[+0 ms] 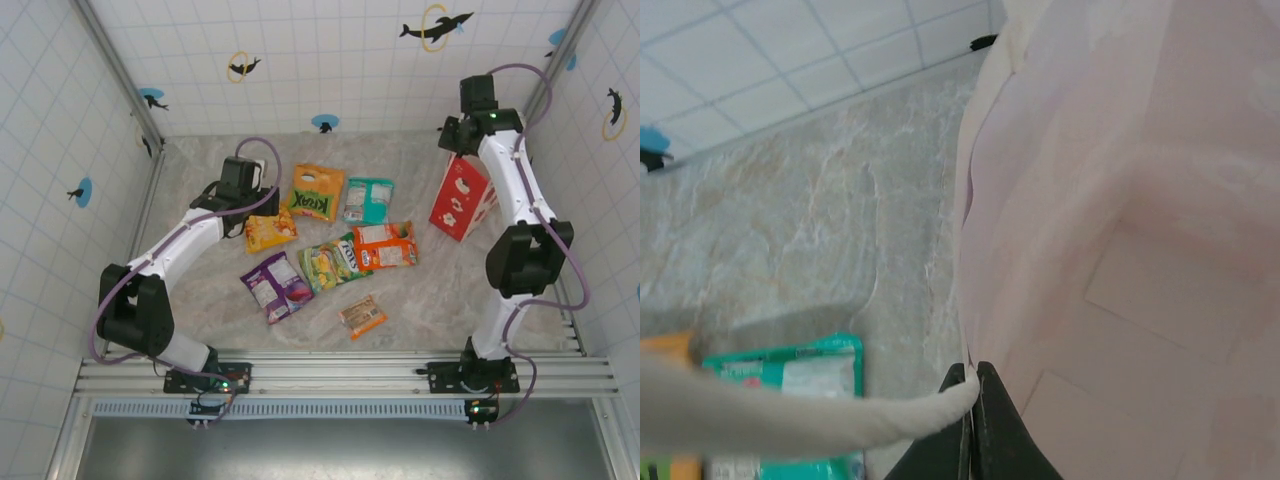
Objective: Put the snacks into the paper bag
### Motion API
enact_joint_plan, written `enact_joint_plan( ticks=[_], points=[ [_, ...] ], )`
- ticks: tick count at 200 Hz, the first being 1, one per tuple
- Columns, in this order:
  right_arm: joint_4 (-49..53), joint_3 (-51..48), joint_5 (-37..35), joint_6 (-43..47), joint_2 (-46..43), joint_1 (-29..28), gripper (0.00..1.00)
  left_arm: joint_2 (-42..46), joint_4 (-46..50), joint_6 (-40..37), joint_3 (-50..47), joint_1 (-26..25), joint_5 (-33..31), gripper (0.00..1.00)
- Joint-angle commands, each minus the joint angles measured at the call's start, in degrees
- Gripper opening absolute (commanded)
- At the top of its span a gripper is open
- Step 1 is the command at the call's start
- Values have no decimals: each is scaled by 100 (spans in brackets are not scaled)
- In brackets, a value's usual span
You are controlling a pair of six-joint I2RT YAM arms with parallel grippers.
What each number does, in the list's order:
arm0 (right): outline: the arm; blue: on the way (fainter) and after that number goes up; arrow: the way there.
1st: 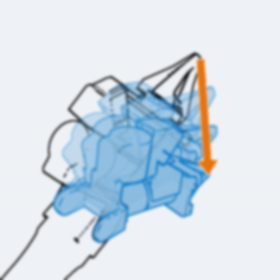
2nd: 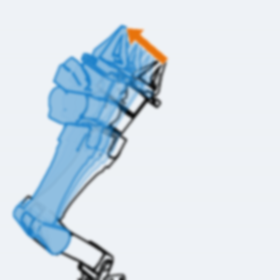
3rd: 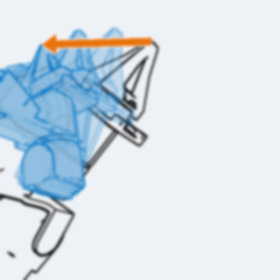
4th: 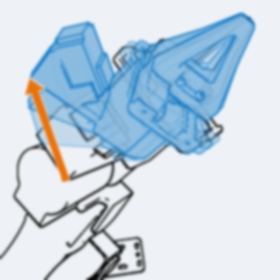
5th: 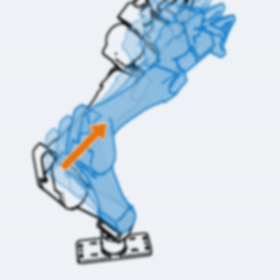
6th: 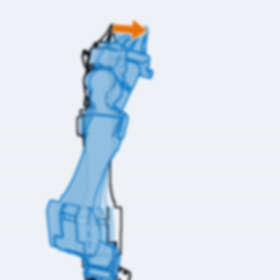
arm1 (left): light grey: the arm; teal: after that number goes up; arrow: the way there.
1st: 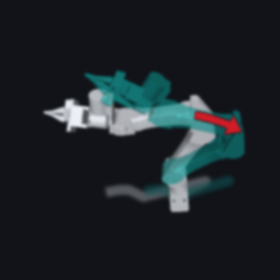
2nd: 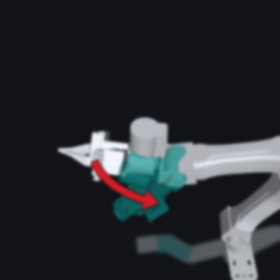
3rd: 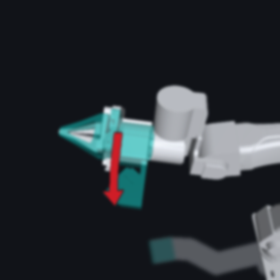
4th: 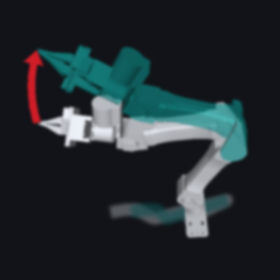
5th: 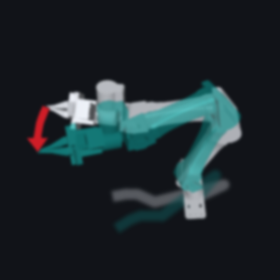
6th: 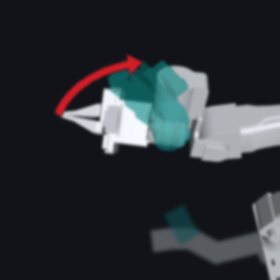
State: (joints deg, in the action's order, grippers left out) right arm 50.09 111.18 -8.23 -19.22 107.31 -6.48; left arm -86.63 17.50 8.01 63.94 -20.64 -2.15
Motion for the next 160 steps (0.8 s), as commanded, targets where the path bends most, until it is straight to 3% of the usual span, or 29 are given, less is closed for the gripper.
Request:
enact_joint_plan(
  ticks=[1,71,160],
  points=[
    [404,-244,344,701,-817,-46,0,45,31,148,-75,-36,-8,80],
    [217,-2232,1095,2027,-2507,16,0,394,29,244,-302,-36,143,79],
    [-94,-3076,985,3003,-2935,-263,0,497,-59,403,-466,-43,345,78]
  ],
)
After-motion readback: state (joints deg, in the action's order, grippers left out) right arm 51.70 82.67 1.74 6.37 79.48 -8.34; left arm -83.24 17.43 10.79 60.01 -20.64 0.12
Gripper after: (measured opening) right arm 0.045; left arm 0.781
